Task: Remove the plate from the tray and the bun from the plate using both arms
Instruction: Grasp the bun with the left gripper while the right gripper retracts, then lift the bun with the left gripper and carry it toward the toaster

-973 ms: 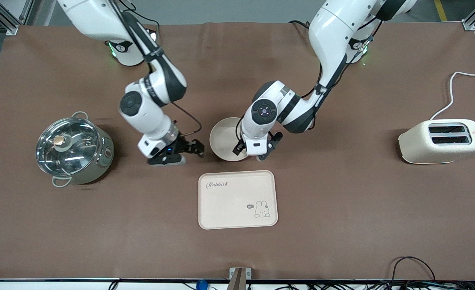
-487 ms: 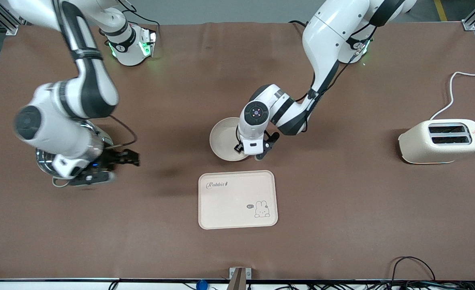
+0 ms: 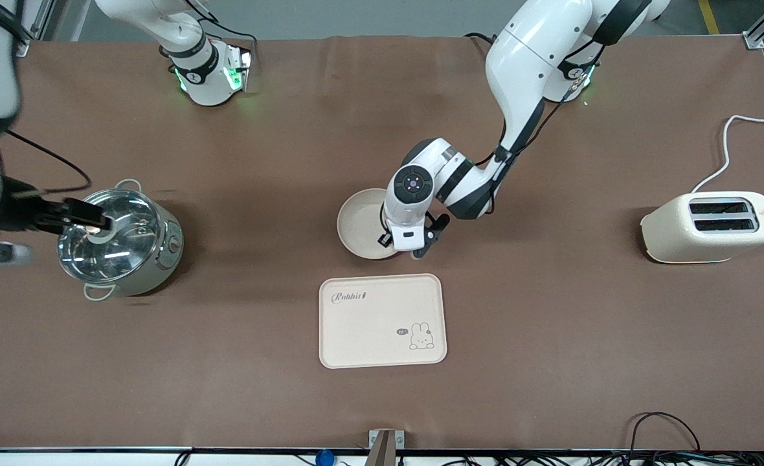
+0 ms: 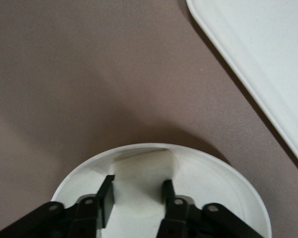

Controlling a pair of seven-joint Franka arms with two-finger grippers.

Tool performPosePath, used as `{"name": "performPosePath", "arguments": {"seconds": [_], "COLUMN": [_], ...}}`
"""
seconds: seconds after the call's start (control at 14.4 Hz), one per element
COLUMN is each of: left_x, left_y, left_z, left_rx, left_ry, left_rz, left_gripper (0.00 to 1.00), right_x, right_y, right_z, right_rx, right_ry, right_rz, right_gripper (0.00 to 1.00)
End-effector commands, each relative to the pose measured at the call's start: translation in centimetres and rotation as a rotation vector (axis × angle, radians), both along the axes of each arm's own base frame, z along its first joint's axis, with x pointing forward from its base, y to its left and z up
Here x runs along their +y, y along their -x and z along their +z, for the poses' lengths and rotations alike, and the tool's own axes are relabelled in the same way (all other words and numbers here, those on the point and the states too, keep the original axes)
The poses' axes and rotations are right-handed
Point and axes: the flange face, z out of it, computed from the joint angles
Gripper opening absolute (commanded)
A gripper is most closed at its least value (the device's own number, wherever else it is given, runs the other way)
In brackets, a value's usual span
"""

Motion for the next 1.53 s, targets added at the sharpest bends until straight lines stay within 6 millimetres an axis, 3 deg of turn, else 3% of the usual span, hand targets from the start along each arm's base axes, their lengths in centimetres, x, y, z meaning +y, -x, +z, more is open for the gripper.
{"name": "performPosePath", "arguments": {"seconds": [0.0,0.14,0.21,0.49,0.63,0.7,0.83,1.11,1.32,1.46], "left_x": [0.0,-0.1,0.2,0.9,4.3,7.0,13.3,25.0,32.2,35.9], "left_y": [-0.2,-0.5,-1.0,-1.6,-3.7,-5.2,-8.7,-13.6,-16.1,-17.0], "left_z": [-0.3,0.8,1.5,7.7,11.8,14.4,16.3,14.6,9.2,5.3], "left_rx": [-0.02,-0.031,-0.04,-0.067,-0.08,-0.093,-0.079,-0.02,0.044,0.063], "left_ry": [-0.007,-0.004,0.0,-0.01,-0.053,-0.075,-0.091,-0.099,-0.091,-0.089], "left_rz": [-0.013,-0.013,-0.006,-0.03,-0.023,-0.032,-0.075,-0.152,-0.143,-0.141], "left_gripper": [0.09,0.0,0.0,0.0,0.0,0.0,0.0,0.01,0.03,0.03], "right_x": [-3.3,-4.4,-3.8,-2.5,-2.3,-2.3,-2.8,-2.7,-1.4,-1.2], "right_y": [2.3,3.4,3.9,4.6,5.0,5.0,5.2,7.4,7.7,7.8], "right_z": [3.3,4.0,4.7,5.6,6.2,6.2,6.4,7.1,6.6,6.7], "right_rx": [-0.015,0.007,0.006,0.0,-0.009,-0.012,-0.013,0.015,0.026,0.024], "right_ry": [-0.008,0.004,0.042,0.073,0.087,0.091,0.088,0.128,0.153,0.153], "right_rz": [-0.042,-0.062,-0.06,-0.049,-0.047,-0.048,-0.045,-0.043,-0.018,-0.013], "right_gripper": [1.0,1.0,1.0,1.0,1.0,1.0,1.0,1.0,1.0,1.0]}}
